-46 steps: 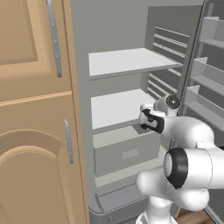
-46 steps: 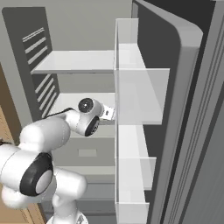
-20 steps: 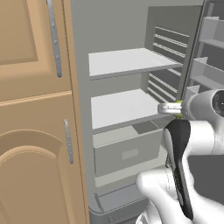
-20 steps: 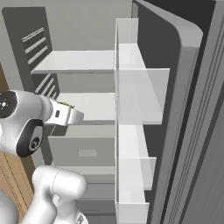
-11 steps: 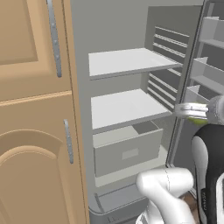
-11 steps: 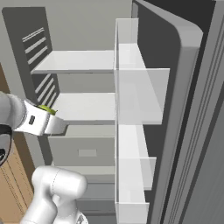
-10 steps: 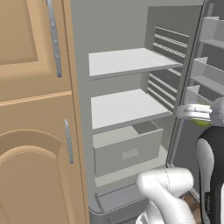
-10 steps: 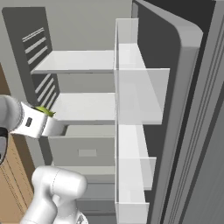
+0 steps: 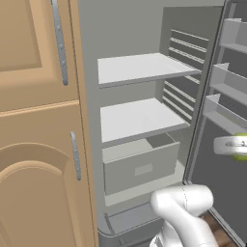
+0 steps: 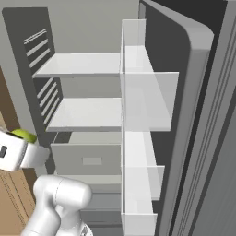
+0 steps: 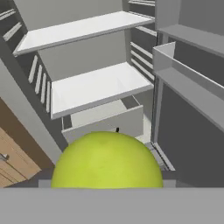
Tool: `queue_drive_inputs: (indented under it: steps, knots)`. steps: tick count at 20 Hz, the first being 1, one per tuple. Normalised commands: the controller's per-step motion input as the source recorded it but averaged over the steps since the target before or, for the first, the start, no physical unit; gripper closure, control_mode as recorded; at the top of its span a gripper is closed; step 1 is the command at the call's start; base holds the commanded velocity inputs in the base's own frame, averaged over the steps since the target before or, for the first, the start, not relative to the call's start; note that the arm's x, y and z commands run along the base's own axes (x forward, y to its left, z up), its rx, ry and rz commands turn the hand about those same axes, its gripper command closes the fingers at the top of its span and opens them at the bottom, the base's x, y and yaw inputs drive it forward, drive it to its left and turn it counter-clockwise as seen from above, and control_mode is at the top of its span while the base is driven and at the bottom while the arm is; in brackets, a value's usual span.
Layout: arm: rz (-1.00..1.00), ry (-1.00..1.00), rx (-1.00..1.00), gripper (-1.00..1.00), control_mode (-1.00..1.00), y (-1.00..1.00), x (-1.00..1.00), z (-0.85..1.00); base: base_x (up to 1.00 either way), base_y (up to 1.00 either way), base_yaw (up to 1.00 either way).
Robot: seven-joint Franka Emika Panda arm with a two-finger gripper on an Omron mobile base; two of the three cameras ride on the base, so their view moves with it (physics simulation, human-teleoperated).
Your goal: Retrieve the apple and pear from the fridge and place them into the bowl on the dining table.
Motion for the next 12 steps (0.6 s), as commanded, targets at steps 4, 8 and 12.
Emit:
queue_drive_inputs:
  steps: [4,8,12]
  knots:
    - [0.09,0.00,0.00,1.00,1.00,0.00,-0.43,0.00,-0.16,0.00,0.03]
    - [0.00,0.00,0.00,1.00,1.00,0.00,0.00,0.00,-0.71,0.03,0.12]
    - [0.00,0.00,0.00,1.00,1.00,0.00,0.00,0.00,-0.96,0.00,0.15]
